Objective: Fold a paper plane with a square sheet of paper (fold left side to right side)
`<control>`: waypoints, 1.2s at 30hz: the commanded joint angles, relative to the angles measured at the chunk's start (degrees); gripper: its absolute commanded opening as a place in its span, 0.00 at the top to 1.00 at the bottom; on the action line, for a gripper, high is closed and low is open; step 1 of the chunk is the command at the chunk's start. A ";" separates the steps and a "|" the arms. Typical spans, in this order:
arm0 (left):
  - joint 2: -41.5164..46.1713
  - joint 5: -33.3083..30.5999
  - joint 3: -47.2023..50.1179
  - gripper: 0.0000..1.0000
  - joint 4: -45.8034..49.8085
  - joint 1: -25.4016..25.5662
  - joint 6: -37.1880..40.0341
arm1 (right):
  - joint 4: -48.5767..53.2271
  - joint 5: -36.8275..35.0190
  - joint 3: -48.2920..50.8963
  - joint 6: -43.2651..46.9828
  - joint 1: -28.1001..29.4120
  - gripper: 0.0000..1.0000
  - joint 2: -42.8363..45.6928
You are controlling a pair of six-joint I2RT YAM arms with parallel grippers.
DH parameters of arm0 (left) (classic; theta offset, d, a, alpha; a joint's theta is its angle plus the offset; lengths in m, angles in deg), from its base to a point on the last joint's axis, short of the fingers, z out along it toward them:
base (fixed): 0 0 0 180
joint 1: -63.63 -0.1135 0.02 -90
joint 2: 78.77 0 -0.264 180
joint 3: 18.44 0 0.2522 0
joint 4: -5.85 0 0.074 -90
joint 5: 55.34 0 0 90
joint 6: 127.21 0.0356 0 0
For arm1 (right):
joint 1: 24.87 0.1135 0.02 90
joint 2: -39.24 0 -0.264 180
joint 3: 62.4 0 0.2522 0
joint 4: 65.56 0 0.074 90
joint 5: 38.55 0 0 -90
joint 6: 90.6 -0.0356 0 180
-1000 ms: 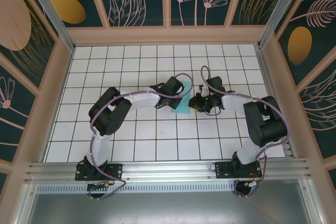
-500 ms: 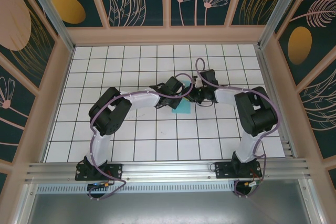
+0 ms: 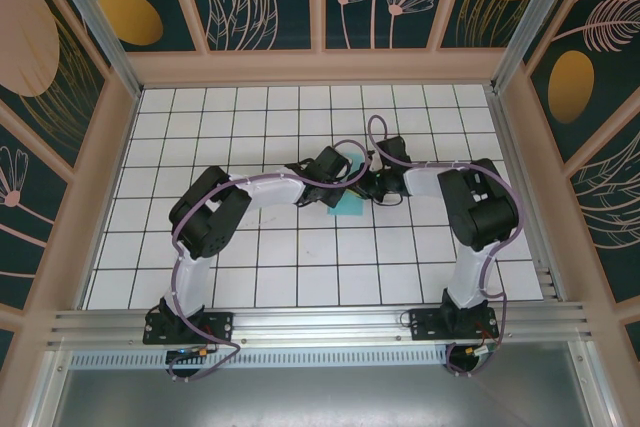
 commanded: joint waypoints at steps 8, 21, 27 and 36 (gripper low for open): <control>-1.97 -2.86 0.53 1.00 0.78 -0.54 -0.46 | 4.11 -3.72 -0.65 2.72 0.39 0.88 -0.29; -2.56 -2.96 -0.57 1.00 0.91 -0.50 -0.29 | 5.08 -4.50 0.05 3.47 0.28 0.88 0.43; -0.31 -2.46 0.18 0.99 0.62 -0.50 -0.81 | 7.71 -6.06 -0.67 3.92 0.41 0.88 -1.39; 9.79 -2.43 1.68 0.69 2.07 -0.53 -2.33 | 8.63 -6.89 -0.77 4.13 0.35 0.88 -2.23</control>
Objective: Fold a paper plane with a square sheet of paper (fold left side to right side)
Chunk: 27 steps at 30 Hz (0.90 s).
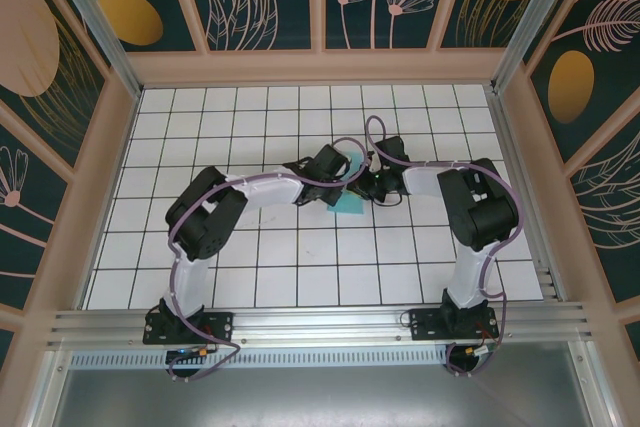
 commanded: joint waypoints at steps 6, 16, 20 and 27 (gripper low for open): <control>12.78 6.05 6.06 0.59 -0.17 -0.43 -3.28 | 4.96 -3.04 -0.35 1.20 0.00 0.88 -2.14; 8.83 24.74 9.21 0.59 -7.92 -0.43 -9.10 | 4.33 -2.71 -0.03 1.11 0.24 0.88 -2.12; 6.19 24.94 8.42 0.59 -8.06 -0.48 -9.17 | 4.36 -2.68 -0.01 1.11 0.33 0.88 -1.99; 3.58 24.19 8.68 0.59 -7.86 -0.44 -8.94 | 4.68 -2.89 -0.07 1.45 0.42 0.88 -2.06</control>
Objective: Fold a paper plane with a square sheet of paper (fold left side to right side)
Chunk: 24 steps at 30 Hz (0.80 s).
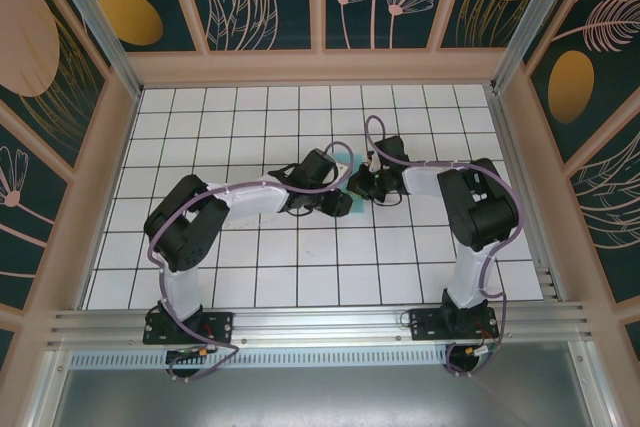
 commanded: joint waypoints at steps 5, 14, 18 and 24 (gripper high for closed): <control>-2.24 -0.93 0.04 0.60 -0.95 -0.18 -0.60 | 4.63 -3.02 0.15 1.38 0.37 0.88 -2.05; -2.28 -3.35 1.86 0.60 -0.43 -0.17 -0.74 | 4.82 -3.11 0.12 1.55 0.31 0.88 -1.97; -2.62 -2.91 2.08 0.60 -0.58 -0.17 -0.75 | 4.89 -3.16 0.12 1.55 0.31 0.88 -1.83; -3.49 -3.79 2.52 0.61 -0.27 -0.18 -0.75 | 5.24 -3.06 -0.32 1.81 0.38 0.88 -1.74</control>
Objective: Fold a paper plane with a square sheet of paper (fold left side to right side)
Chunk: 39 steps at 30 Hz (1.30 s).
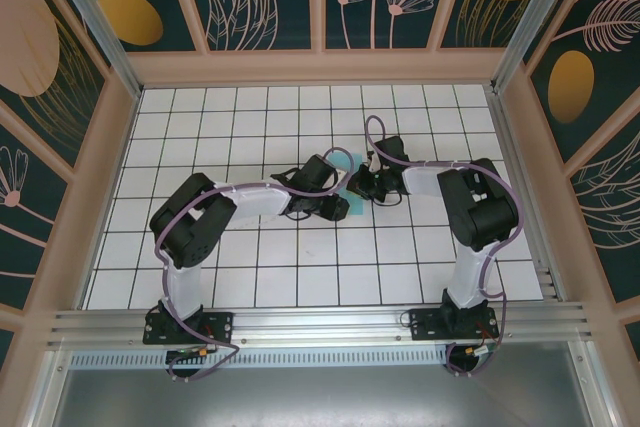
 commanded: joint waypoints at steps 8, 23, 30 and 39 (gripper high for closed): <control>-2.52 -0.84 3.45 0.67 0.02 -0.17 -1.00 | 1.81 0.56 -0.60 1.77 0.10 0.91 0.80; -2.05 0.91 6.29 0.80 -2.12 -0.17 -1.96 | -0.33 3.07 2.52 -2.04 3.83 1.00 5.58; -1.73 0.44 6.39 0.81 -1.92 -0.23 -2.00 | -2.47 1.88 3.15 -3.68 6.06 1.00 3.24; -1.49 -0.82 6.79 0.83 -0.78 -0.17 -1.73 | -0.57 -3.74 2.49 -0.89 6.55 1.00 0.25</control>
